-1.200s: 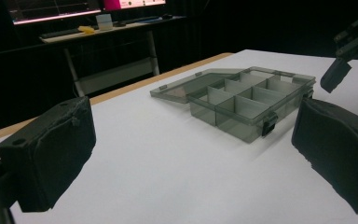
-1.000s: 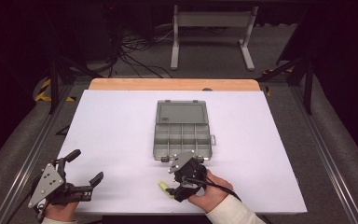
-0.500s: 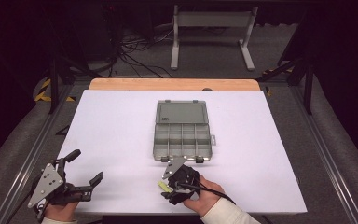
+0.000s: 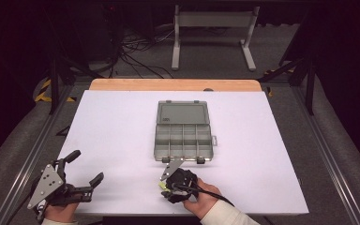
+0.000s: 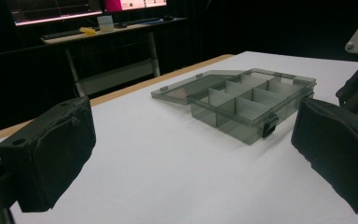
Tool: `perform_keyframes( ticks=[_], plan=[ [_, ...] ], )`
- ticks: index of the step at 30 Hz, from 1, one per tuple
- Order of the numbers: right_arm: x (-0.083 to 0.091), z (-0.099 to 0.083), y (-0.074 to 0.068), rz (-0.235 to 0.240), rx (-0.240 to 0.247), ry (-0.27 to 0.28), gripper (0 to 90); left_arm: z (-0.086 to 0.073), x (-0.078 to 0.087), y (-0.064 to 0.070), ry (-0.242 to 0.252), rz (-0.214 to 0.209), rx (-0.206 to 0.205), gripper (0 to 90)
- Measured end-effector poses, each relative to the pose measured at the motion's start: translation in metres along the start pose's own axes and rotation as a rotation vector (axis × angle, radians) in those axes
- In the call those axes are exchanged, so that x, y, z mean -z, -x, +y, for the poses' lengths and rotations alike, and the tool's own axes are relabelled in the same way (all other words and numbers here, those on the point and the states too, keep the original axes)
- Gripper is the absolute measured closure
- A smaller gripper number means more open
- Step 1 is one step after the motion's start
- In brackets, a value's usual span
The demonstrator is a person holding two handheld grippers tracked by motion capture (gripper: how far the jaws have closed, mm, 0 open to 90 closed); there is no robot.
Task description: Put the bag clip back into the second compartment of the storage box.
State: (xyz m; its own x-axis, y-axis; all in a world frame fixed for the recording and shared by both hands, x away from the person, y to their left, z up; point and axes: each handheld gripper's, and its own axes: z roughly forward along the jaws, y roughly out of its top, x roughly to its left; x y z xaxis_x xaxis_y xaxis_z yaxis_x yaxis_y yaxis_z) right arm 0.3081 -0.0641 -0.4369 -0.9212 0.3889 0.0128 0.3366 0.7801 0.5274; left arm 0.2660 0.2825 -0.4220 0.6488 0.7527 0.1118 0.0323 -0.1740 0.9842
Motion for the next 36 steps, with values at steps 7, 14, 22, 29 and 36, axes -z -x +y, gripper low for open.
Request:
perform_keyframes(
  ticks=[7, 14, 22, 29, 36],
  plan=[
    [-0.003, 0.0, -0.001, -0.002, -0.008, -0.01, 69.7, 0.0, 0.0, 0.0, 0.002, 0.001, 0.0, 0.2],
    [-0.004, 0.0, 0.0, -0.01, -0.026, -0.006, 76.6, 0.001, 0.001, 0.0, 0.004, 0.001, 0.006, 0.2],
    [-0.001, 0.0, 0.001, -0.006, -0.044, 0.007, 77.8, 0.001, 0.001, 0.0, 0.005, 0.002, 0.006, 0.2],
    [0.007, 0.002, 0.003, -0.002, -0.046, 0.039, 77.7, 0.0, 0.001, 0.0, 0.005, 0.003, 0.006, 0.2],
    [0.019, 0.004, 0.007, 0.001, -0.055, 0.08, 77.8, 0.0, 0.001, 0.0, 0.003, 0.004, 0.005, 0.2]
  ],
)
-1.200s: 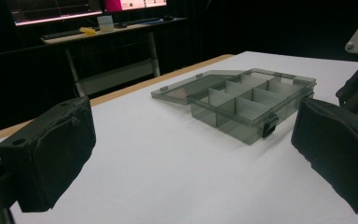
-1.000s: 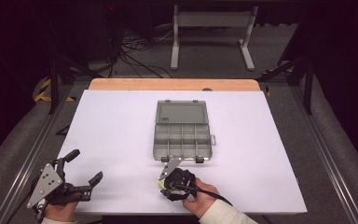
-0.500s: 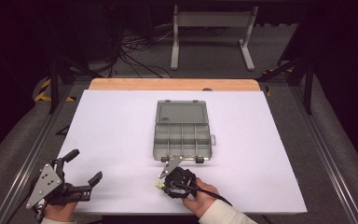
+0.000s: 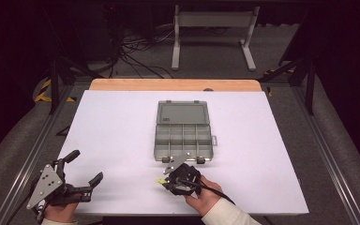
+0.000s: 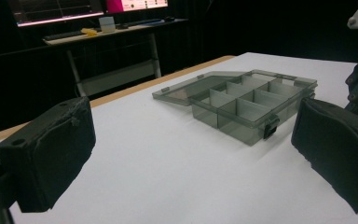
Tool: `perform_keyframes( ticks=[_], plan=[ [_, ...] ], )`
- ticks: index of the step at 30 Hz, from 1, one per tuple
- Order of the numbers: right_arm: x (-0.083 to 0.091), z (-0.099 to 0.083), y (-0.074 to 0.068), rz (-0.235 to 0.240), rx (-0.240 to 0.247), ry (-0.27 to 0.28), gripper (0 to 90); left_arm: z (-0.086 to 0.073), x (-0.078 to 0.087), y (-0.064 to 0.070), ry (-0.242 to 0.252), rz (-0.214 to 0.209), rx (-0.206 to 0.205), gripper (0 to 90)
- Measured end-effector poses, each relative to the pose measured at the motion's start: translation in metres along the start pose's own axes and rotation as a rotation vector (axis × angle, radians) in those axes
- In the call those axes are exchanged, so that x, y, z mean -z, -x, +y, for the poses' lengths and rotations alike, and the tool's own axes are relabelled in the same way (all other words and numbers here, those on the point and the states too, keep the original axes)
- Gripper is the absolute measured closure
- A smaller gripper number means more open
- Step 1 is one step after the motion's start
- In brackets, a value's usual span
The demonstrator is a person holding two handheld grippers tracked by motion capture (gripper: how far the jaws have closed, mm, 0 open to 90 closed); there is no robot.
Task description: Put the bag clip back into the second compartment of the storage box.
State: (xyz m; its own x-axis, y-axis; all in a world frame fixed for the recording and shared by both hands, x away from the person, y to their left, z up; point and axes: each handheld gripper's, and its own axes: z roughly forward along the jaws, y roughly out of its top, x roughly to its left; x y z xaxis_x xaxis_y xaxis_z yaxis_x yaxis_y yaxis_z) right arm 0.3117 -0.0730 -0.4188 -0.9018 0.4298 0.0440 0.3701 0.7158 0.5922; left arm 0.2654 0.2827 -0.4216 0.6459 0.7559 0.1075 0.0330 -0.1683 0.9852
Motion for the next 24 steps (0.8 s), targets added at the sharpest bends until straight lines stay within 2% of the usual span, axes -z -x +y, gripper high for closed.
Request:
perform_keyframes(
  ticks=[15, 24],
  plan=[
    [0.021, 0.007, 0.006, -0.007, -0.003, 0.072, 77.7, 0.0, 0.0, -0.001, -0.001, 0.003, -0.002, 0.2],
    [0.037, 0.014, 0.015, -0.018, -0.027, 0.119, 77.7, -0.001, -0.001, -0.001, -0.006, 0.001, 0.002, 0.2]
  ],
)
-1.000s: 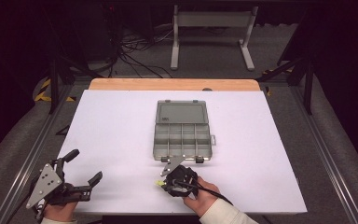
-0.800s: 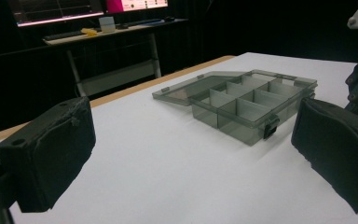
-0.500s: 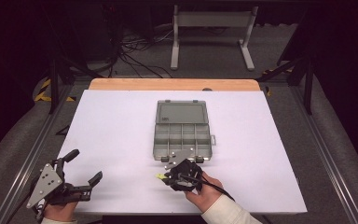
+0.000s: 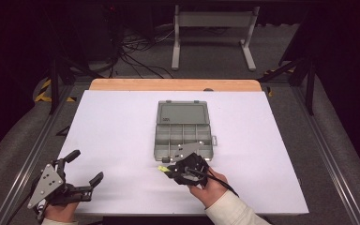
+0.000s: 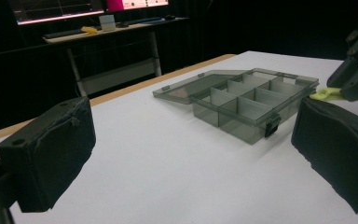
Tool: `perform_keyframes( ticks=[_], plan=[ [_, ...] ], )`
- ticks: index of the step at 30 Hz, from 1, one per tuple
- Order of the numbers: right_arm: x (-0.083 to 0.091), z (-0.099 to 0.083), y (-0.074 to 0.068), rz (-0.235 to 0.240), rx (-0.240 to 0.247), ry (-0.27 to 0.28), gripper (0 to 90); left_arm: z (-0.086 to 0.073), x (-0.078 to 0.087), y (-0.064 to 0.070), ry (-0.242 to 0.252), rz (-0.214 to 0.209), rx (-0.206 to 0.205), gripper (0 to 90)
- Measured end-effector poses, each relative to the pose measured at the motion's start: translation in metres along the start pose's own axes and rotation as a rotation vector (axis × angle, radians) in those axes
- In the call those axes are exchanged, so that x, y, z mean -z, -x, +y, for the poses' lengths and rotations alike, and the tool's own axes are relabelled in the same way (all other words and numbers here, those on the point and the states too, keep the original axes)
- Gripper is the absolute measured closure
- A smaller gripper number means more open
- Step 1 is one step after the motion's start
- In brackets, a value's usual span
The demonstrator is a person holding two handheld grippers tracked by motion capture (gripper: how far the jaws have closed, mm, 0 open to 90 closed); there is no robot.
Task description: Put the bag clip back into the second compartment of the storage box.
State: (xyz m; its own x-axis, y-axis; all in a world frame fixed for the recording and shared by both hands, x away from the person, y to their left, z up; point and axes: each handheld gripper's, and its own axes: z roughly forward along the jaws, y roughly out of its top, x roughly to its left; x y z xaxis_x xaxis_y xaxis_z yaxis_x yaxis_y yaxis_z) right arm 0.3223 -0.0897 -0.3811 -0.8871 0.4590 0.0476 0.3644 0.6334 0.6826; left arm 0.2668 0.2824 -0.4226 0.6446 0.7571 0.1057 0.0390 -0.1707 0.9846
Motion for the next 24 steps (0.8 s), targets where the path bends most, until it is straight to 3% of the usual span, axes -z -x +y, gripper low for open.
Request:
perform_keyframes(
  ticks=[12, 24],
  plan=[
    [0.011, 0.015, 0.026, -0.04, -0.052, 0.077, 77.8, -0.001, -0.001, 0.0, -0.002, 0.002, 0.002, 0.2],
    [0.014, 0.036, 0.051, -0.096, -0.078, 0.106, 77.8, -0.001, -0.001, -0.001, -0.003, 0.0, 0.005, 0.3]
  ],
)
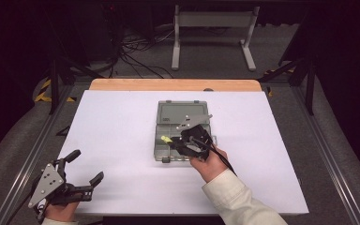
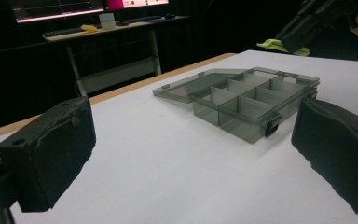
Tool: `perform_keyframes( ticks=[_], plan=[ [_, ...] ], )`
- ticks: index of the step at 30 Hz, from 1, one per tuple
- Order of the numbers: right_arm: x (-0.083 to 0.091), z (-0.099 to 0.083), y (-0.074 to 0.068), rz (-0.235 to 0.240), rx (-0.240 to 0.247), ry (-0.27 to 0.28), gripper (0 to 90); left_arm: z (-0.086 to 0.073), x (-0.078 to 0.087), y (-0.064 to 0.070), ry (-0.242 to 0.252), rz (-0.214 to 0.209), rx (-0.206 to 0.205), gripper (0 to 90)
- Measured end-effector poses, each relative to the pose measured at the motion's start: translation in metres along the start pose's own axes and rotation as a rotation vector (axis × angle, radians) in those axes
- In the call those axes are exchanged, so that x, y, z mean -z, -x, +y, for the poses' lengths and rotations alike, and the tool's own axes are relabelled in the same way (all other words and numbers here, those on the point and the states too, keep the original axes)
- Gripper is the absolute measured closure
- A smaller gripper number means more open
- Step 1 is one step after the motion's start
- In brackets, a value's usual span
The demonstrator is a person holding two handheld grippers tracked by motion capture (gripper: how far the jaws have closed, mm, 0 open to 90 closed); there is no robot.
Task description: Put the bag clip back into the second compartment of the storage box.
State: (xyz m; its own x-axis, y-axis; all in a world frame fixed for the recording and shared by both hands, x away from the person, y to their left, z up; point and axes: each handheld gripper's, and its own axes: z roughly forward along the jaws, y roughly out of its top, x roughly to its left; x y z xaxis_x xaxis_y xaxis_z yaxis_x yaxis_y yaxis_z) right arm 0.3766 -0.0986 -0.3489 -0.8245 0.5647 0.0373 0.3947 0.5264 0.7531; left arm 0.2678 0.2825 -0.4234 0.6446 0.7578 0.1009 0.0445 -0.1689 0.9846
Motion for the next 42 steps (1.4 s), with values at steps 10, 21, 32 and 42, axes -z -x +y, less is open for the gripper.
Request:
perform_keyframes(
  ticks=[10, 21, 32, 42],
  plan=[
    [-0.012, 0.013, 0.02, -0.041, -0.014, -0.002, 77.8, 0.0, 0.0, 0.0, 0.0, 0.0, 0.0, 0.3],
    [-0.03, 0.02, 0.043, -0.095, -0.058, -0.022, 77.8, 0.0, 0.0, 0.0, 0.002, -0.003, 0.0, 0.3],
    [-0.045, 0.022, 0.061, -0.101, -0.11, -0.009, 77.8, 0.0, 0.0, 0.0, 0.005, -0.005, -0.003, 0.3],
    [-0.052, 0.016, 0.077, -0.124, -0.158, -0.014, 77.8, 0.0, 0.0, -0.001, 0.003, -0.005, -0.001, 0.3]
  ],
)
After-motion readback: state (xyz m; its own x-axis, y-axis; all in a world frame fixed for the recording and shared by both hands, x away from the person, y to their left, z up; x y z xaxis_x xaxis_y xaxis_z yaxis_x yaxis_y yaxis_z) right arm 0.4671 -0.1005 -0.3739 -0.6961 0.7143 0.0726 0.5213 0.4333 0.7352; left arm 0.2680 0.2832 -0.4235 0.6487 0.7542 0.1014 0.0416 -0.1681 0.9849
